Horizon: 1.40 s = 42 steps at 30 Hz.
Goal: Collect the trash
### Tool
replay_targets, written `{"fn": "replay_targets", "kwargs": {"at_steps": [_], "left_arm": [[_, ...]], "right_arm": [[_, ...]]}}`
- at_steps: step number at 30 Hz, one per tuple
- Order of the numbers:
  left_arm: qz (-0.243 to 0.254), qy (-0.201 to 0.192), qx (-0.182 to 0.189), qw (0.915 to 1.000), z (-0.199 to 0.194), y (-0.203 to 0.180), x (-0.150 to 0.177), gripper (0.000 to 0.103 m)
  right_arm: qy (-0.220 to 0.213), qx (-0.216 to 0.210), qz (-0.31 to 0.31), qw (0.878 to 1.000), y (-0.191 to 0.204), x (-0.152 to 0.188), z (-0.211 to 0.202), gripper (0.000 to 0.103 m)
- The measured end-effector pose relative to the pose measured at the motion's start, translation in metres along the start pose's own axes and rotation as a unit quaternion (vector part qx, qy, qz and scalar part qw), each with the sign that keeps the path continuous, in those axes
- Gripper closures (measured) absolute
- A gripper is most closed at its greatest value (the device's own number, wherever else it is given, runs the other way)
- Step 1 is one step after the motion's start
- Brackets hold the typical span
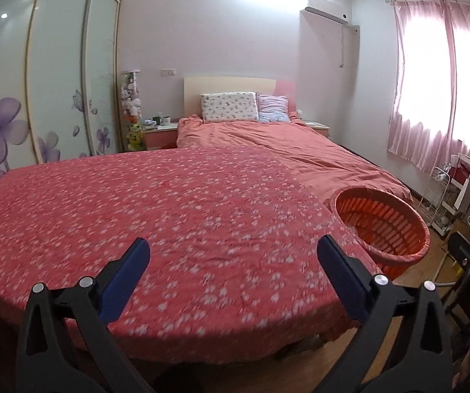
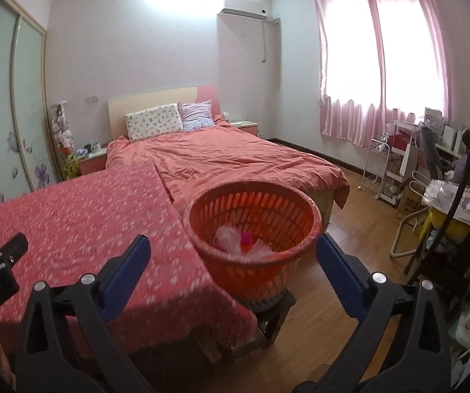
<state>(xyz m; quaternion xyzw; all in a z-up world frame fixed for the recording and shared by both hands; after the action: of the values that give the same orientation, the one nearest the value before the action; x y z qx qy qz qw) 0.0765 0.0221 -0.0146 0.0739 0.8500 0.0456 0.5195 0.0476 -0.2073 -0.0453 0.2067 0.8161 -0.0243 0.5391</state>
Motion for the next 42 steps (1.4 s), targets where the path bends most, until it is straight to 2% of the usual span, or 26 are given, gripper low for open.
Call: {"fn": "replay_targets", "kwargs": {"at_steps": [5, 13, 25, 42], "left_arm": [[0.000, -0.015, -0.013, 0.9998, -0.020, 0.000, 0.009, 0.002], [-0.011, -0.020, -0.005, 0.9997, -0.034, -0.006, 0.018, 0.002], [-0.019, 0.010, -0.004, 0.9998, -0.033, -0.007, 0.039, 0.002], [-0.021, 0.023, -0.005, 0.9995, -0.032, -0.011, 0.041, 0.002]], "right_arm": [[0.000, 0.001, -0.014, 1.000, 0.005, 0.011, -0.023, 0.004], [0.011, 0.013, 0.001, 1.000, 0.000, 0.018, -0.035, 0.005], [0.025, 0.044, -0.005, 0.999, -0.004, 0.032, -0.035, 0.005], [0.029, 0.061, -0.008, 0.998, -0.008, 0.034, -0.030, 0.005]]}}
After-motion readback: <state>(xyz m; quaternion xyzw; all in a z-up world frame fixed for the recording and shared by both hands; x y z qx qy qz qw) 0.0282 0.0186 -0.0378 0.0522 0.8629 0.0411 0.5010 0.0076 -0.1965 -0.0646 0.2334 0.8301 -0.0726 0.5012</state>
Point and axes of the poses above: each gripper's, at about its wrist camera, not at the fingertips, and z roughly the way its jaws point, y to its left, x to its underside, the point moved 8 cm from there along z, roughly the way its jaws point, and after that the axes turned 11 degrees about z, right-handed, at the moved point
